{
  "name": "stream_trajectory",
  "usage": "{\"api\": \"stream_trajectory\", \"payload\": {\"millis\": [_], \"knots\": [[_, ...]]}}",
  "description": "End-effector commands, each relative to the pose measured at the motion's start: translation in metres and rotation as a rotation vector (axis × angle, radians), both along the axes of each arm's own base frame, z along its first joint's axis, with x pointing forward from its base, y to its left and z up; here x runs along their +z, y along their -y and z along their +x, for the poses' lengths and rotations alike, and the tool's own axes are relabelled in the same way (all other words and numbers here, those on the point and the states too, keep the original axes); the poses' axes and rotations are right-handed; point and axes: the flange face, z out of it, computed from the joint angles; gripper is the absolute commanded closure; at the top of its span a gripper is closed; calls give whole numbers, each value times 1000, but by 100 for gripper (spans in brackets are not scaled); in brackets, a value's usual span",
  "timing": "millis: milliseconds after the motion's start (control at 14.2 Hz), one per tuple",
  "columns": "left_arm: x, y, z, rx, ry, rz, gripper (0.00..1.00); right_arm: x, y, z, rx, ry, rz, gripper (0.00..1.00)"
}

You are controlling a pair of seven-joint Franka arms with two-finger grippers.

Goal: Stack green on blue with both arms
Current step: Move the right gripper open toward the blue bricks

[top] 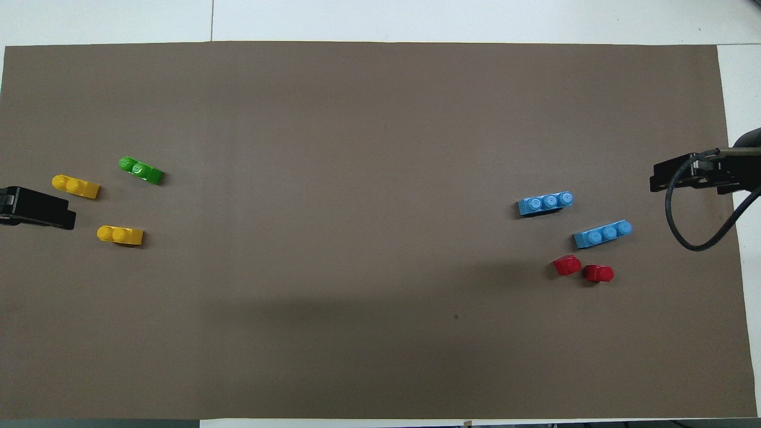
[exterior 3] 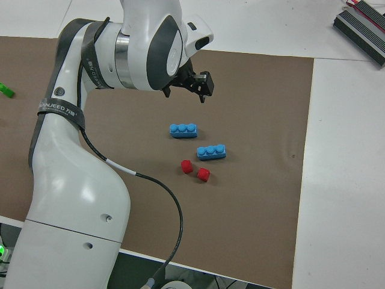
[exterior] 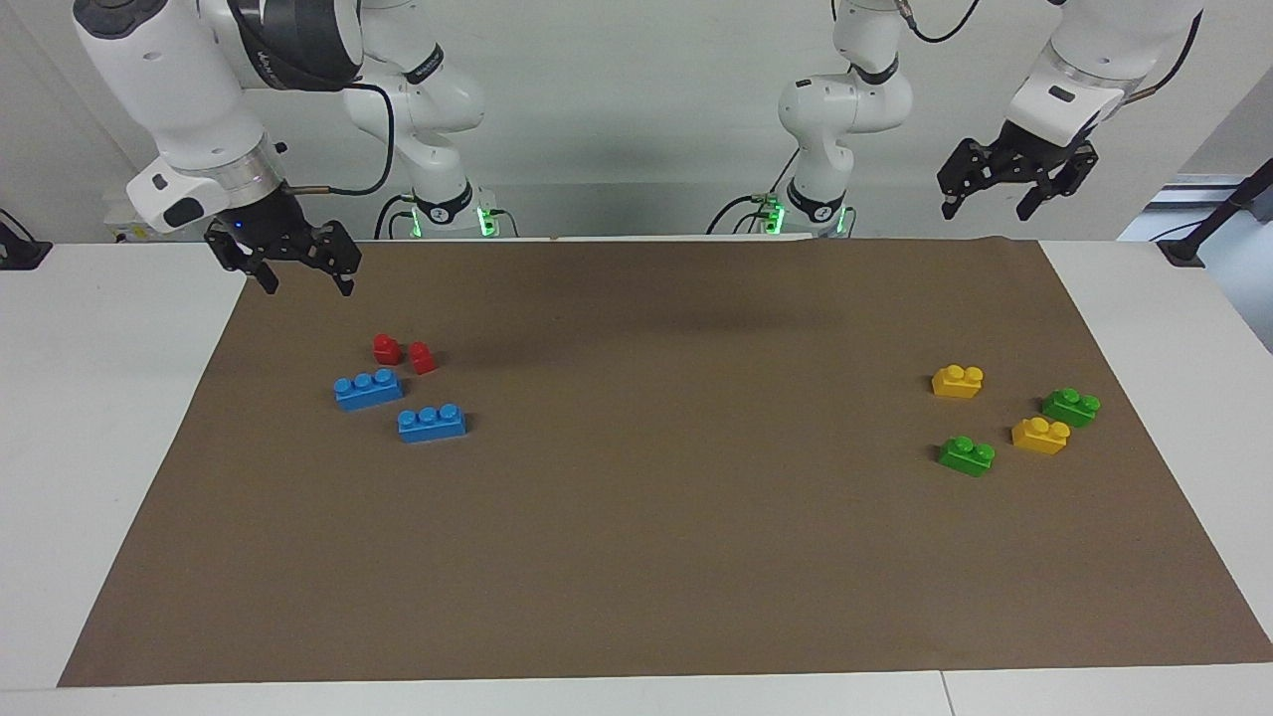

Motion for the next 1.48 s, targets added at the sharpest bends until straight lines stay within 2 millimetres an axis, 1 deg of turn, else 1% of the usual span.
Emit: {"api": "stream_trajectory", "payload": {"millis": [0,211,704,774,844,915,985,1126,1196,1267,1337,1407], "knots": [[1,-2,-10,-1,-5,4,0,1,0,-8,-18,2,1,0],[1,-5,-9,-1,-2,3,0,2,-2,-7,-13,4,1,0],[2,4,-11,-8,-2,5,0,2,-1,-8,-15,4,1,0],[5,3,-14,-4,2,5,0,2,0,-7,-12,5,1,0],[2,0,-15,7,-4,6,0,3,0,-7,2,8,1,0],[4,-5,-14,18,4,5,0,4,3,-6,-6,13,1,0],[8,-6,-14,19,21,4,0,3,5,-8,-12,1,1,0],[10,1,-11,6,59,1,0,1,5,-14,-10,-44,3,0],[11,3,-9,17,74,1,0,1,7,-13,-15,-29,4,0],[10,5,-9,38,75,2,0,-2,4,-12,-33,-18,3,0],[9,5,-10,38,72,2,0,-3,0,-11,-103,-11,1,0],[10,5,-9,40,76,2,0,-6,-6,-11,-268,-7,-1,1]]}}
